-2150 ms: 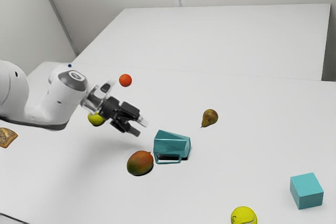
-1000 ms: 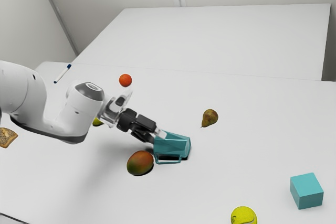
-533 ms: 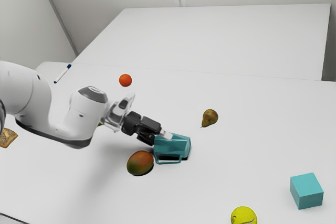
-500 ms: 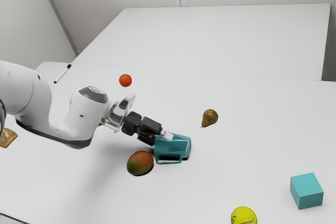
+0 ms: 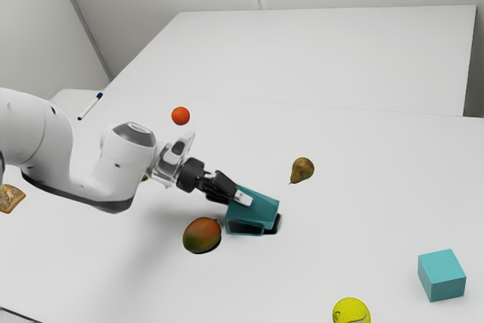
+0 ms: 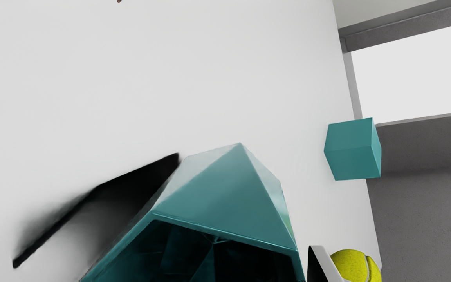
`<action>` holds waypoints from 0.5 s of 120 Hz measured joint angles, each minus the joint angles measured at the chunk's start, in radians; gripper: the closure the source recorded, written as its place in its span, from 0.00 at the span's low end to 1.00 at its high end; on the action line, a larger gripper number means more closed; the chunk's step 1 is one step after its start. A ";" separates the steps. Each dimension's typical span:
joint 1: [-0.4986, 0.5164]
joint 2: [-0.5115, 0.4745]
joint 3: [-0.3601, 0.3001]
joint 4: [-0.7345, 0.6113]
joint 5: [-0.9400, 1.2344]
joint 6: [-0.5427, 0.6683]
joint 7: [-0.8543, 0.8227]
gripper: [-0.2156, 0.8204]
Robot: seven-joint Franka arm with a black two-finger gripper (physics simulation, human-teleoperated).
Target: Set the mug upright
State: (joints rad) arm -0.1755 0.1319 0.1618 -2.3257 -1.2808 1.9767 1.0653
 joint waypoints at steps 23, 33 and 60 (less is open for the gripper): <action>-0.024 -0.076 -0.008 0.002 0.020 0.064 -0.005 0.94; -0.033 -0.127 -0.010 0.014 0.073 0.093 -0.018 0.95; -0.039 -0.183 -0.009 0.101 0.443 0.146 -0.108 0.96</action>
State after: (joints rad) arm -0.2146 -0.0512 0.1524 -2.2250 -0.8374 2.1222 0.9575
